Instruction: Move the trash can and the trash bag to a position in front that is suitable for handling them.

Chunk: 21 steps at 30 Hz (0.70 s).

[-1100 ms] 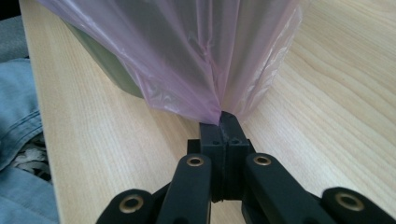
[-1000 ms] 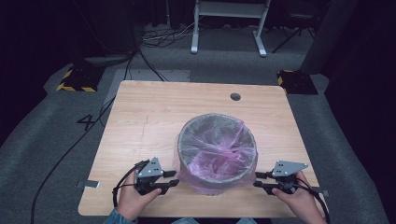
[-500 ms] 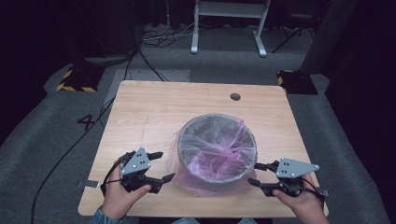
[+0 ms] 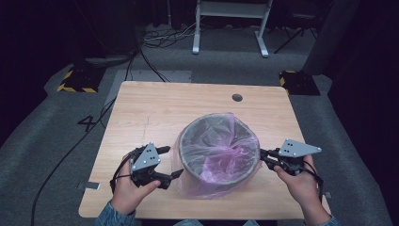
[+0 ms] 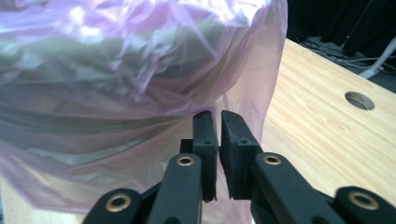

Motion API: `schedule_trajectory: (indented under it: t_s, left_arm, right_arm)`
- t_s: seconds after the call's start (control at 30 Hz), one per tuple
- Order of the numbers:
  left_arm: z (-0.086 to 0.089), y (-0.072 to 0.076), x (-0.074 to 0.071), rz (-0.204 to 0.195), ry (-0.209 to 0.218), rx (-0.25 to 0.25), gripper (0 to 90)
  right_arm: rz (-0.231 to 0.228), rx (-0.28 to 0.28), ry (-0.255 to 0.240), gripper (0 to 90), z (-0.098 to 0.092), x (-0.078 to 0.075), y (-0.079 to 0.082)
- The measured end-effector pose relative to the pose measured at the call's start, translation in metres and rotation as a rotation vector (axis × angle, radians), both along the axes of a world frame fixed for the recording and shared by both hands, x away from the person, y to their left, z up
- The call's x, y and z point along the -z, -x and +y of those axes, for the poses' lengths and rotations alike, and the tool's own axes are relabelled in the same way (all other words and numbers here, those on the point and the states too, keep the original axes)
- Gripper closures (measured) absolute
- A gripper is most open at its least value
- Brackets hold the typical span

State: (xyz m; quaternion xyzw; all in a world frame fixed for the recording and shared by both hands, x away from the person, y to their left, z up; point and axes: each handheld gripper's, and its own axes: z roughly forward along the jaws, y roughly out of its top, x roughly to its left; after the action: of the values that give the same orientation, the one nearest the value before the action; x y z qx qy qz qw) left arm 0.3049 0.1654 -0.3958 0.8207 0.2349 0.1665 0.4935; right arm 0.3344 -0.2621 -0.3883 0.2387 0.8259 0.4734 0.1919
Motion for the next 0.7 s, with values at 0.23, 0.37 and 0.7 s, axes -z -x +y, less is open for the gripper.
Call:
schedule_trajectory:
  t_s: [0.23,0.37,0.7]
  left_arm:
    - [-0.005,-0.033,0.004,0.022,-0.044,-0.009,27.1]
    - [-0.007,-0.038,0.008,0.040,-0.045,0.056,68.5]
    - [-0.004,-0.046,0.025,0.135,-0.160,-0.017,90.0]
  right_arm:
    - [-0.013,-0.022,-0.008,82.9,0.003,-0.006,-0.006]
    - [-0.018,-0.028,-0.010,84.7,0.004,-0.005,-0.008]
    - [0.010,-0.021,-0.039,90.0,0.000,0.006,-0.016]
